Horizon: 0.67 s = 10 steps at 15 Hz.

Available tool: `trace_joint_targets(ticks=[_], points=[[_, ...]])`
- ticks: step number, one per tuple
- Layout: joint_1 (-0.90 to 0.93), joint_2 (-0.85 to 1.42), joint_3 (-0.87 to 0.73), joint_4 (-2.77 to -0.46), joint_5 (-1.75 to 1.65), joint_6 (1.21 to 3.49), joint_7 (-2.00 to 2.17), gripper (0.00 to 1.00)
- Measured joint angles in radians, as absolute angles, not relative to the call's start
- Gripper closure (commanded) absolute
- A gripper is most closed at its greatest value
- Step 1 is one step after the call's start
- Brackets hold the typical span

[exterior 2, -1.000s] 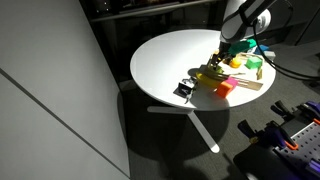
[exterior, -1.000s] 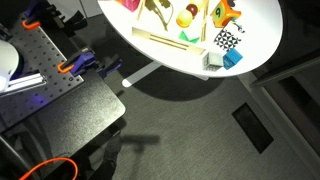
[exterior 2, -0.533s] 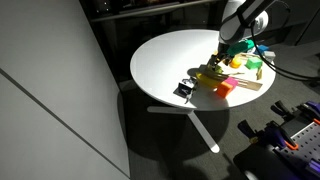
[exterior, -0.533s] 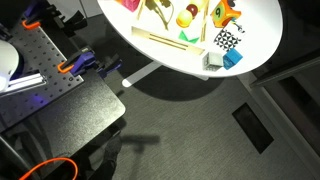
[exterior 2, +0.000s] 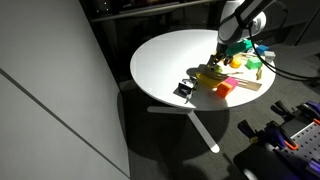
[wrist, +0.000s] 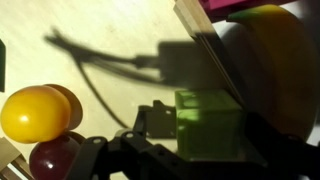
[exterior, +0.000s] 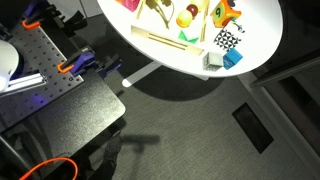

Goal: Pick up the lime green block and put it on the orange block and pink block

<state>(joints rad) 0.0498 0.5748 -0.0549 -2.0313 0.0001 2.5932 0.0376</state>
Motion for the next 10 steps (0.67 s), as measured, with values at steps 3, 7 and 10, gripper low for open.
trace_joint_targets(ticks=[3,7,10], points=[[0.05,0.578,-0.055,-2.025,0.0,2.593,0.038,0.0],[0.05,0.585,-0.056,-2.017,0.0,2.593,0.04,0.27],[0.05,0.587,-0.057,-2.016,0.0,2.593,0.044,0.43]])
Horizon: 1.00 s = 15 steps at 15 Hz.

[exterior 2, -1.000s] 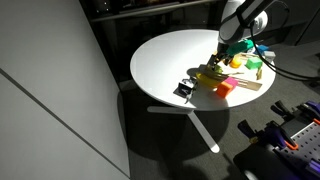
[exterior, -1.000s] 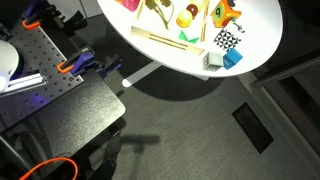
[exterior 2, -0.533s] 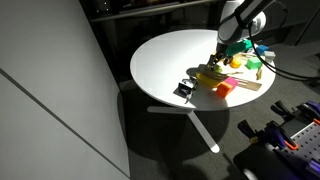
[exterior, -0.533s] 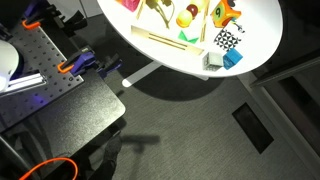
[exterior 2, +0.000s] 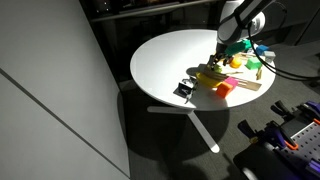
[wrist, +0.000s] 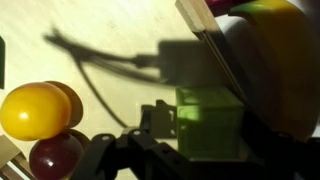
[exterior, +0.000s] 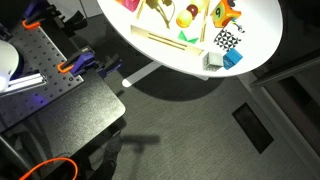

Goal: Pick up the lime green block and put it on the orange block and pink block

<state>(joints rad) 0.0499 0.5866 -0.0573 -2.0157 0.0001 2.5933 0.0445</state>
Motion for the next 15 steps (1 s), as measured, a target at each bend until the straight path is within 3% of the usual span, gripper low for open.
trace_joint_targets(ticks=[3,5,15], points=[[0.05,0.593,-0.059,-2.014,0.0,2.593,0.053,0.66],[0.05,0.594,-0.061,-2.009,0.0,2.593,0.058,0.69],[0.074,0.567,-0.082,-2.004,-0.017,2.591,0.13,0.69]])
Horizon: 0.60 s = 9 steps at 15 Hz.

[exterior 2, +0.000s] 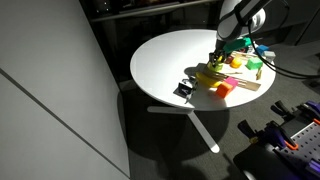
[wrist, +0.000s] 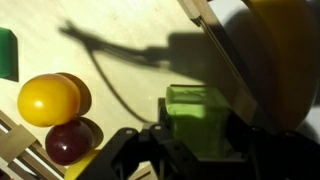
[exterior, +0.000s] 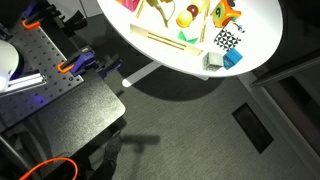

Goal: Pick up the lime green block and put it on the orange block and pink block

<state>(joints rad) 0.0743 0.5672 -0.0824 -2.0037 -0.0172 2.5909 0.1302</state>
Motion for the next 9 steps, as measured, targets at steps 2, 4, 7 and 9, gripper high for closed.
trace_joint_targets(ticks=[2,4,7,9], points=[[0.088,0.546,-0.087,-2.009,-0.025,2.588,0.149,0.69],[0.1,0.52,-0.088,-2.021,-0.033,2.586,0.164,0.69],[0.118,0.473,-0.088,-2.047,-0.045,2.575,0.176,0.69],[0.129,0.437,-0.088,-2.068,-0.051,2.552,0.177,0.69]])
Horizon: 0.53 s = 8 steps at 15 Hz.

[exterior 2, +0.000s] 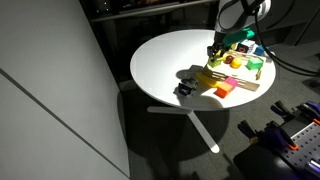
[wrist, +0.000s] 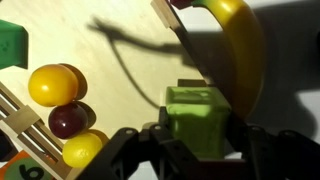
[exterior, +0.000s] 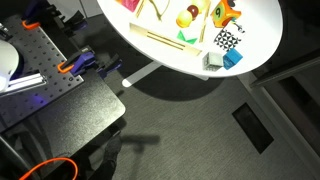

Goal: Pick up the lime green block and put it on the orange block and pink block

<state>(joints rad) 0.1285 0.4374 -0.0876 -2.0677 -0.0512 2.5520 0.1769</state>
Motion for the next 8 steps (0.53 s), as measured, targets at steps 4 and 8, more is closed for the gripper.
trace_joint_targets(ticks=[4,8], points=[[0.133,0.37,-0.07,-2.103,-0.052,2.467,0.177,0.69],[0.132,0.329,-0.048,-2.134,-0.052,2.407,0.175,0.69]])
